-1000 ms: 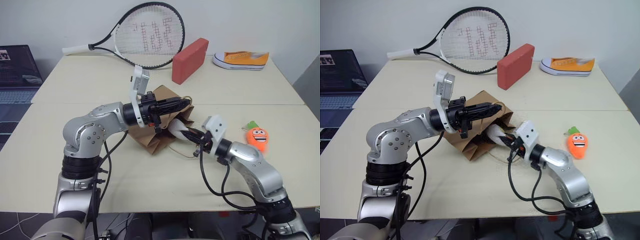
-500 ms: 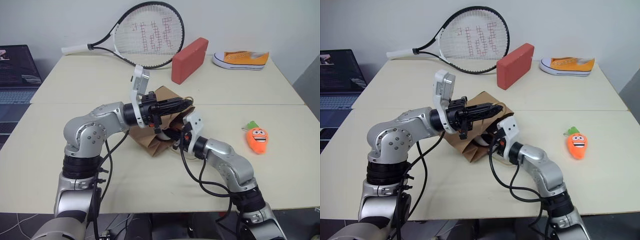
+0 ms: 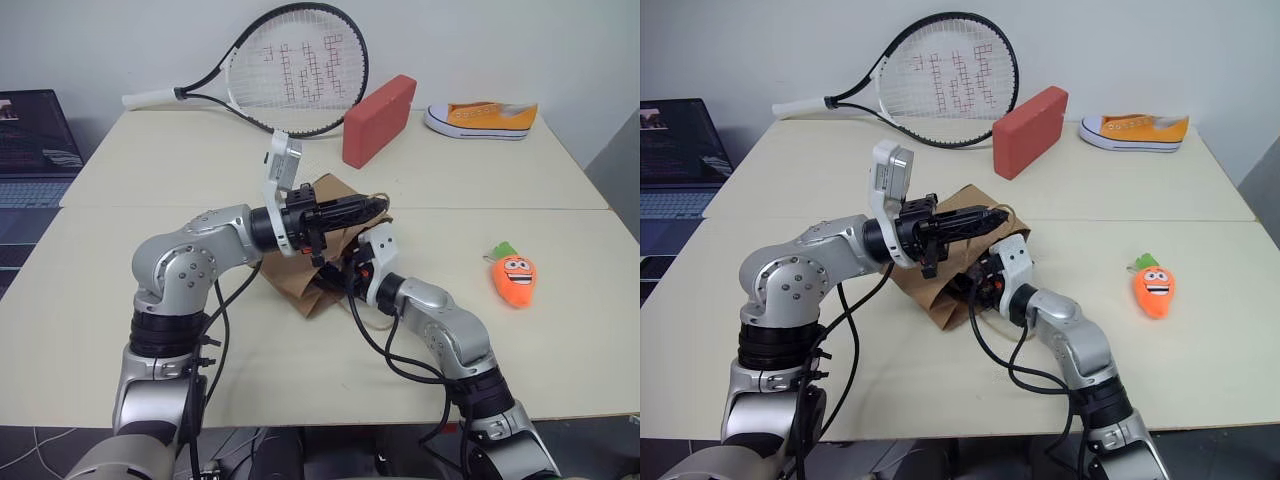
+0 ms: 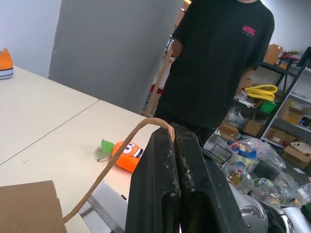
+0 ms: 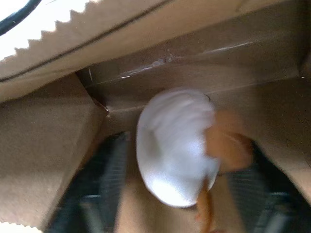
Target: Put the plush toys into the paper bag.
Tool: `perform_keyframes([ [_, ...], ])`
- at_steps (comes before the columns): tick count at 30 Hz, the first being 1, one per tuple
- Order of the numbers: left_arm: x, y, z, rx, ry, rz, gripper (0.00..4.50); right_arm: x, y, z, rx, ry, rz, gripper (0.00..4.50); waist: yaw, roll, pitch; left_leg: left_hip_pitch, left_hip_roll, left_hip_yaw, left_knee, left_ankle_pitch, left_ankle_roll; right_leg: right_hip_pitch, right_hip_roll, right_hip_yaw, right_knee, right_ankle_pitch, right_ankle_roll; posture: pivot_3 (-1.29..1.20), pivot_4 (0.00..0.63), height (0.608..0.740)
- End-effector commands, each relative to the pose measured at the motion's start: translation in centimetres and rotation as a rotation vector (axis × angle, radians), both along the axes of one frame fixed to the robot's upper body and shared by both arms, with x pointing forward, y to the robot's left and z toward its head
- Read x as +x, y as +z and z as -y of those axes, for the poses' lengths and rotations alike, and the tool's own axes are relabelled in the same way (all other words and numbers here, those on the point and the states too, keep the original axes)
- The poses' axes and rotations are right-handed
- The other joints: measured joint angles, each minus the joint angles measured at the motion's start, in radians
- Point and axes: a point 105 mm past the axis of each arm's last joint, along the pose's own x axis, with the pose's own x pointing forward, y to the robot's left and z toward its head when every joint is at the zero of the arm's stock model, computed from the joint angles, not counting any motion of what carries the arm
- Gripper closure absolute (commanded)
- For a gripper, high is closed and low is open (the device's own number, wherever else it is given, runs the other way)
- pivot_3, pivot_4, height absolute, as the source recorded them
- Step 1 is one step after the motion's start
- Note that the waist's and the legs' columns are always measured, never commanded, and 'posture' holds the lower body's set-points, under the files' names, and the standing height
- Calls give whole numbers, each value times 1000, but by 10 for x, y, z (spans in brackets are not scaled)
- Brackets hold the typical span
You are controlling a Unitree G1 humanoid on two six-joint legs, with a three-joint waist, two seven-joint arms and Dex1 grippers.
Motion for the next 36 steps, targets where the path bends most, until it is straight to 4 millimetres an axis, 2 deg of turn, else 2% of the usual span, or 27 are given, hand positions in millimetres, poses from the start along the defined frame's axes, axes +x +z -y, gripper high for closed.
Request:
perform_keyframes([
  [1,-1,4,1,-13,6,33,4500,-4,19,6,5,21,61,32,0,0,0,0,0,0,0,0,0,0,0,0,0,0,0,0,150,740],
  [10,2,4,2,-18,23,38,4500,-13,31,30,-108,56,108,32,0,0,0,0,0,0,0,0,0,0,0,0,0,0,0,0,150,740],
  [18,5,3,2,-20,37,42,4500,-39,46,64,-226,127,169,32,3,0,0,0,0,0,0,0,0,0,0,0,0,0,0,0,150,740],
  [21,5,3,2,-22,40,43,4500,-50,60,97,-265,108,205,32,6,0,0,0,0,0,0,0,0,0,0,0,0,-1,-1,0,150,740],
  [25,4,2,2,-25,36,40,4500,-61,66,145,-346,17,217,32,18,0,0,-1,0,0,0,0,0,0,0,0,-2,-1,-1,0,150,740],
  [27,3,1,3,-23,28,38,4500,-60,67,170,-398,-81,233,32,20,0,0,-1,0,0,0,0,0,0,0,0,-1,-2,-3,0,150,740],
  [30,3,-1,5,-22,19,37,4500,-55,58,210,-500,-258,222,32,20,0,0,0,0,1,1,0,0,0,0,1,-1,-3,-5,0,150,740],
  [36,3,-3,10,-35,12,37,4500,-55,29,259,-419,-539,103,32,22,0,0,0,0,2,2,0,0,1,0,1,-1,-3,-6,0,150,740],
])
